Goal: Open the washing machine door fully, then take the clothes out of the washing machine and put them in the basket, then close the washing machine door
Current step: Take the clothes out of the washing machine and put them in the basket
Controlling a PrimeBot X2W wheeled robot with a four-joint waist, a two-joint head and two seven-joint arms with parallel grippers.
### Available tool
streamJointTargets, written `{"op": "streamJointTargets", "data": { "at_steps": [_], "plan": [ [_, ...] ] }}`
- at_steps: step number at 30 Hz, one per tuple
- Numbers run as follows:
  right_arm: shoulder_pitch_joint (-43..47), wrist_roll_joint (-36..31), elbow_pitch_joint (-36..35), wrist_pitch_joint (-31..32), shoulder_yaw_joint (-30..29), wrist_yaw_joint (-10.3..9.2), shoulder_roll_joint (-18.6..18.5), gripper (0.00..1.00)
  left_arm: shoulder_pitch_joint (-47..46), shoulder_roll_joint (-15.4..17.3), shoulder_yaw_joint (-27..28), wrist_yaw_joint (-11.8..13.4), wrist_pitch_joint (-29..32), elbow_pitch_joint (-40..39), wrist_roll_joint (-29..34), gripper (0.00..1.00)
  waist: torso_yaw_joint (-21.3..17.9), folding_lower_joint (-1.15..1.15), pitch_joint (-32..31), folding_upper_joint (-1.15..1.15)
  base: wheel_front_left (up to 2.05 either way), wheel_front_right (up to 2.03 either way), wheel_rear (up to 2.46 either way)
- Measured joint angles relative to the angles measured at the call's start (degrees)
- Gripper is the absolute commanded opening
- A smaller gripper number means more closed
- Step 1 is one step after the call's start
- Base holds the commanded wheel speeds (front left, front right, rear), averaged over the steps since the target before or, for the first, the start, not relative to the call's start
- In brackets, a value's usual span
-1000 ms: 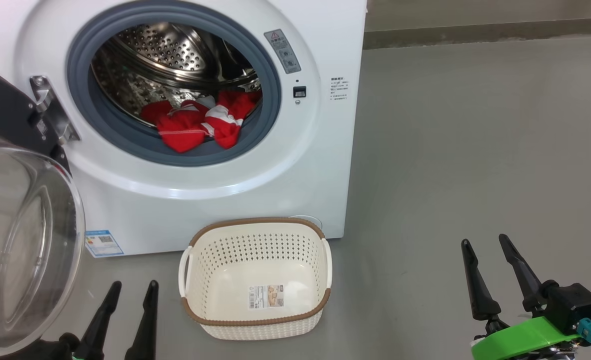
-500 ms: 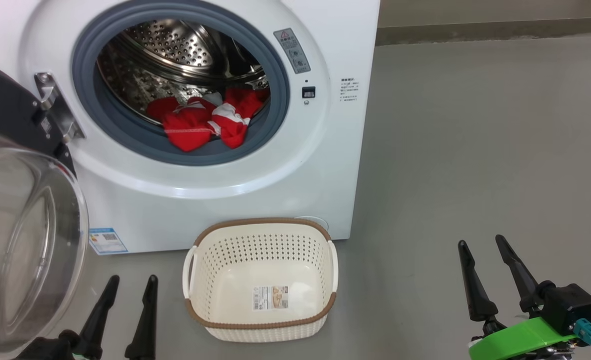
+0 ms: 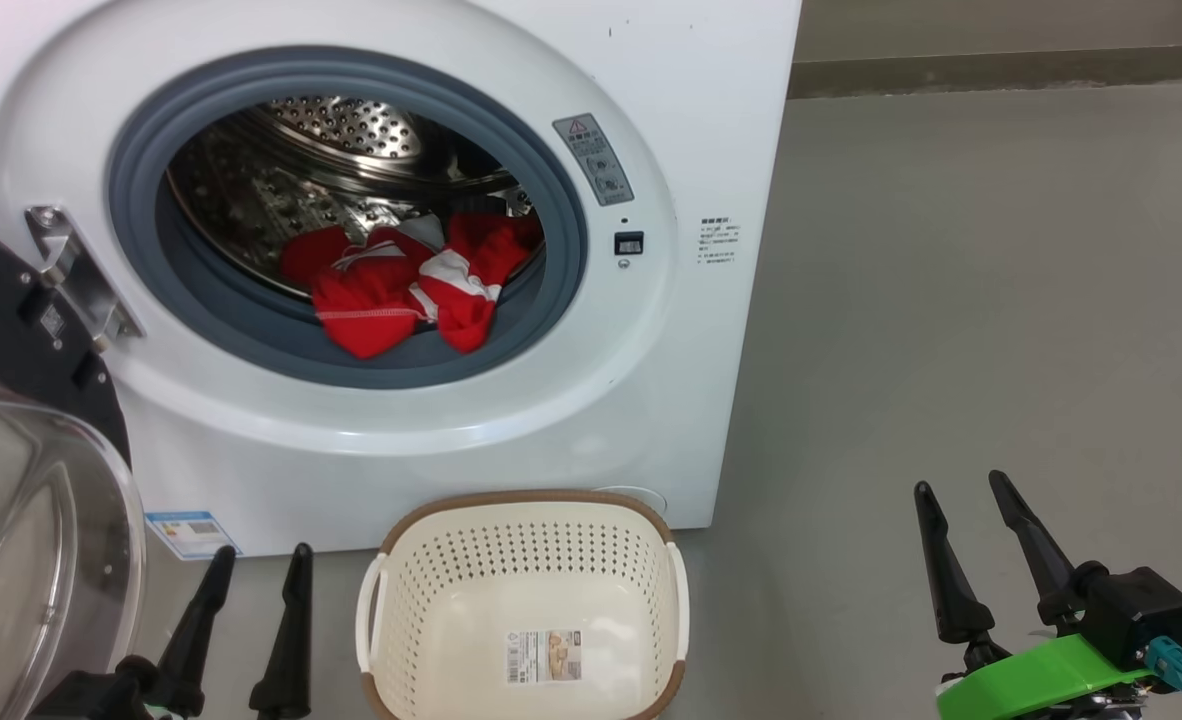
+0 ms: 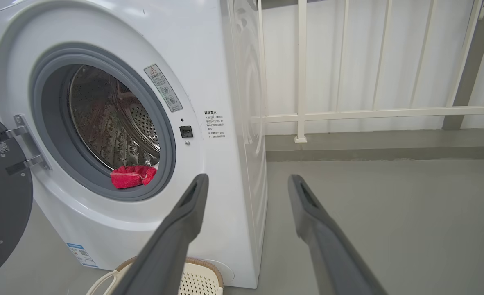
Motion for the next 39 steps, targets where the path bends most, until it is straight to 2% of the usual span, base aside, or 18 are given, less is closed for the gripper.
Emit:
{"op": "streamJointTargets", "data": {
  "at_steps": [19,24,35,39],
  "plan": [
    [-0.04,0.00,0.25,0.00,0.18,0.00,0.00,1.00,-0.02,0.02,-0.54,1.21,0.08,0.24,0.57,1.00,0.66,0.00,0.09,0.00,0.08,-0.08,0.00],
    [-0.04,0.00,0.22,0.00,0.21,0.00,0.00,1.00,-0.42,-0.25,0.01,2.42,0.08,0.23,0.48,1.00,1.12,0.00,0.39,0.00,0.00,0.00,0.00],
    [-0.51,-1.43,-0.16,0.00,0.32,0.00,0.00,1.00,-5.22,-0.98,-0.66,2.60,0.09,0.57,0.02,1.00,2.50,0.00,3.74,0.00,0.00,0.00,0.00],
    [-2.31,-1.99,-0.41,0.00,0.53,0.00,0.00,1.00,-7.72,-1.40,-0.48,3.67,0.08,0.77,0.55,1.00,3.14,0.00,5.75,0.00,0.00,0.00,0.00]
  ]
}}
